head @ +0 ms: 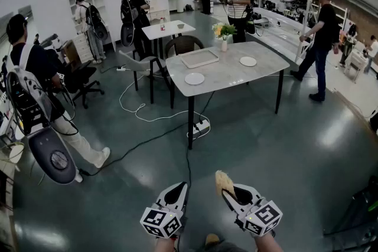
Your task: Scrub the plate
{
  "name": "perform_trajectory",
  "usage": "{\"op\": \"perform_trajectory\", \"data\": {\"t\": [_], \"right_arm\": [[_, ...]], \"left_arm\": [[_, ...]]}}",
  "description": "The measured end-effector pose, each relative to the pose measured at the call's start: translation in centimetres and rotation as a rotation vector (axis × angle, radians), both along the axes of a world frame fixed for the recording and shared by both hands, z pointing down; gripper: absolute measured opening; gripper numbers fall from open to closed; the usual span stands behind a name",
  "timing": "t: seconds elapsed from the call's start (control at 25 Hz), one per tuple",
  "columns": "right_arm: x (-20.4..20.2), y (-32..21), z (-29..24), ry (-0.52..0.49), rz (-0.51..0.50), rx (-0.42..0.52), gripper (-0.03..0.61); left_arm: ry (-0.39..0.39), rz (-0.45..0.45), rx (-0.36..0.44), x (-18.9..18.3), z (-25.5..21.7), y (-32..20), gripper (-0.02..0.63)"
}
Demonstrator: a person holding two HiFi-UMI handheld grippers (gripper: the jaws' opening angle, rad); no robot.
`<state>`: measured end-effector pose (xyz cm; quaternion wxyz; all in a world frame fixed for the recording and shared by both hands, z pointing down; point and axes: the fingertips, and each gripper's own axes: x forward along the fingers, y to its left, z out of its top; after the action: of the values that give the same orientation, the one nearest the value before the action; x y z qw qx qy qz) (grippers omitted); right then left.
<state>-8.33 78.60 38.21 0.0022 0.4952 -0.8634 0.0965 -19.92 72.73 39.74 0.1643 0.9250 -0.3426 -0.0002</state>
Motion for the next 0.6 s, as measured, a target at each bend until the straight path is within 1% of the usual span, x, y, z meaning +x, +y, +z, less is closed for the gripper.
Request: {"op": "perform_trajectory", "data": {"t": [0.24,0.44,0.6], "right_arm": [[2.3,-2.0,0.6,-0.001,0.014,0.010,0.081],[2.6,-0.4,-0.2,-0.010,0.020,0.012,0.081],[2.5,-0.7,0.1,-0.005,0.005,0.009,0.081]], "left_arm": [[0.007,0.011,0.012,2.5,0.5,-2.0,0.012],[0.001,0.022,0.011,3.0,-0.6,0.0,0.012],[0.008,0.011,0.000,3.0,-0.2,-0.3,0.012]]}}
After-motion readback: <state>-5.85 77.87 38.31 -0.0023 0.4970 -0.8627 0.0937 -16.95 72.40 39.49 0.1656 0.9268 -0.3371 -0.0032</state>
